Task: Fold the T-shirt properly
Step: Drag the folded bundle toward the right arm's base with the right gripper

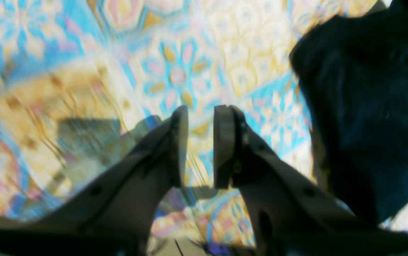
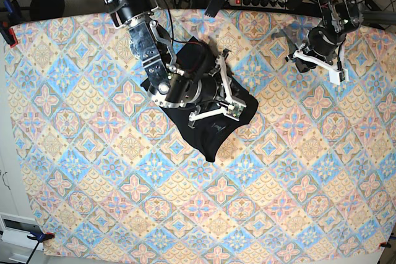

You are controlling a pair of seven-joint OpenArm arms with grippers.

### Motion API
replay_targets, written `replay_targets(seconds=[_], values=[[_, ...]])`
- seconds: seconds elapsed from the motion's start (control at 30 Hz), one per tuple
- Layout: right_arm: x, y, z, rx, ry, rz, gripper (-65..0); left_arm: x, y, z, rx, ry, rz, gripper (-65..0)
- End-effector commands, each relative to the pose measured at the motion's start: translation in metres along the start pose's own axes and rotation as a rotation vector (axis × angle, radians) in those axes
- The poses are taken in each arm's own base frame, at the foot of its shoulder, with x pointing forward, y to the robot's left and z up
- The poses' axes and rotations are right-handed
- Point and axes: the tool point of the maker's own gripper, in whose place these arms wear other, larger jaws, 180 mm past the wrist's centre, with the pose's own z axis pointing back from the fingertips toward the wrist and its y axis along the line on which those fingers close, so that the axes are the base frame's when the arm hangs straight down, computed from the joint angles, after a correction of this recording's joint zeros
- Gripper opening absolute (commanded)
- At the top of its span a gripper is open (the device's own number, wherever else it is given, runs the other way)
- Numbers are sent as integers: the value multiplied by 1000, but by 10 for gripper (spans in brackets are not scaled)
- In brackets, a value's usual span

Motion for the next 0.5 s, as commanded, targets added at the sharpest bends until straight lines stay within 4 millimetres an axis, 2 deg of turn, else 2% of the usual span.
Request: replay_targets(seconds=[0.0, 0.07, 0.13, 0.3, 0.4, 0.47], values=[[27, -4, -1, 2, -64, 15, -606, 17, 0, 6, -5, -60, -6, -538], [38, 4, -13, 39, -73, 29, -612, 15, 9, 12, 22, -72, 31, -538], [38, 10, -25, 75, -58, 50, -615, 23, 18, 21, 50, -110, 52, -538], [38, 7, -45, 118, -37, 84, -615, 32, 19, 30, 61, -151, 63, -538], [32, 17, -58, 162, -28, 61, -615, 31, 19, 30, 62, -150, 63, -538], [18, 21, -67, 186, -8, 27, -615, 31, 19, 30, 61, -150, 65, -538]])
